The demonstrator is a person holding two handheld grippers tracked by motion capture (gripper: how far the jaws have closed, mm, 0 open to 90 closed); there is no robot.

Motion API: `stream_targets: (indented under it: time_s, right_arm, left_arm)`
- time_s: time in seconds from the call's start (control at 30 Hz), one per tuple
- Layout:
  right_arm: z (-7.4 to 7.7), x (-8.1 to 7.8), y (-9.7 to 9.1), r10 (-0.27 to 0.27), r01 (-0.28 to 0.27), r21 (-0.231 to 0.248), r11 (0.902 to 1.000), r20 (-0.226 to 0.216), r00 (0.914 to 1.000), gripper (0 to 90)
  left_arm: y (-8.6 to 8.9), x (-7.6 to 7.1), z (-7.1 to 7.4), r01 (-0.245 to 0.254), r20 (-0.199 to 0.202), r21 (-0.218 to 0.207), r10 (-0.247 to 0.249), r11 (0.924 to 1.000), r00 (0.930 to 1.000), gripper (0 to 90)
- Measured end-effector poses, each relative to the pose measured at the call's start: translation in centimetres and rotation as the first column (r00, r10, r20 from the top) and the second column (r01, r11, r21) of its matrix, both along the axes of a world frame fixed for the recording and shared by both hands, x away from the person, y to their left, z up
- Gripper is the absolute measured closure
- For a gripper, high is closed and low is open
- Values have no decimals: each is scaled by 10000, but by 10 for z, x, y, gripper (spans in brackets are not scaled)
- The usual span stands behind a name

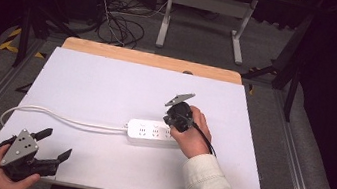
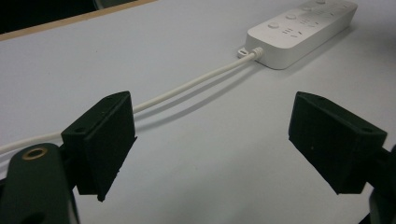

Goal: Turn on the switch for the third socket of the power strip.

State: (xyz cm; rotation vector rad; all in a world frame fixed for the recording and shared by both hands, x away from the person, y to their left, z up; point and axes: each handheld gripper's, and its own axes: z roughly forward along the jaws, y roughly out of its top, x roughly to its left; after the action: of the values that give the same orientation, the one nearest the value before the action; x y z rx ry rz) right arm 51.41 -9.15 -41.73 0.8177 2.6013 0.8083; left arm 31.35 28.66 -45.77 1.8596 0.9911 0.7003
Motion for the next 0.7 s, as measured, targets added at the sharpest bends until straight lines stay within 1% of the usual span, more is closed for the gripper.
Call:
stream_targets:
  time_s: [0.03, 0.1, 0.13, 0.17, 0.2, 0.4, 0.5, 0.53, 0.57, 0.6, 0.63, 0.67, 0.7]
  right_arm:
    - [4, -2, 0, 26, -27, 98, 9999, 94, 10000, 900]
    - [6, -3, -1, 11, -14, 190, 9998, 162, 9999, 900]
    - [12, -4, -2, -46, 36, 410, 9992, 244, 9997, 900]
    - [12, -4, -2, -46, 36, 410, 9992, 244, 9997, 900]
    - [15, -5, -3, -47, 32, 571, 9984, 263, 9996, 900]
    - [32, -12, -2, 129, -174, 820, 9965, 560, 9983, 900]
    - [33, -13, -3, 183, -237, 870, 9959, 626, 9979, 900]
    - [34, -14, -3, 79, -135, 911, 9958, 624, 9980, 900]
    - [34, -14, -4, 155, -222, 935, 9954, 712, 9973, 900]
    - [35, -15, -5, 83, -155, 1043, 9944, 685, 9976, 900]
    - [37, -16, -7, 72, -166, 1340, 9908, 700, 9975, 869]
    - [37, -16, -7, 72, -166, 1340, 9908, 700, 9975, 869]
    - [39, -16, -8, 114, -213, 1508, 9883, 663, 9977, 849]
  left_arm:
    - [0, 0, 0, 3, -12, -27, -3, 10000, 10000, 151]
    - [0, 0, 0, 2, -16, -29, -2, 10000, 10000, 152]
    - [0, 0, 0, -2, -20, -1, 2, 10000, 10000, 151]
    - [0, 0, 0, -2, -20, -1, 2, 10000, 10000, 151]
    - [0, 0, 0, 12, -39, -30, -12, 10000, 10000, 151]
    - [0, 1, 0, 7, -21, -25, -7, 10000, 10000, 151]
    - [0, 0, 0, -2, -29, -81, 1, 10000, 10000, 151]
    - [0, 0, 0, -1, -13, -55, 1, 10000, 10000, 151]
    - [0, 0, 0, 8, -18, -28, -8, 10000, 10000, 151]
    - [0, 0, 0, 11, -18, -22, -11, 10000, 10000, 151]
    - [0, 0, 0, 9, -17, -29, -9, 10000, 10000, 151]
    - [0, 0, 0, -4, -27, -90, 4, 10000, 10000, 151]
    - [0, 0, 0, -7, -28, -90, 7, 10000, 10000, 151]
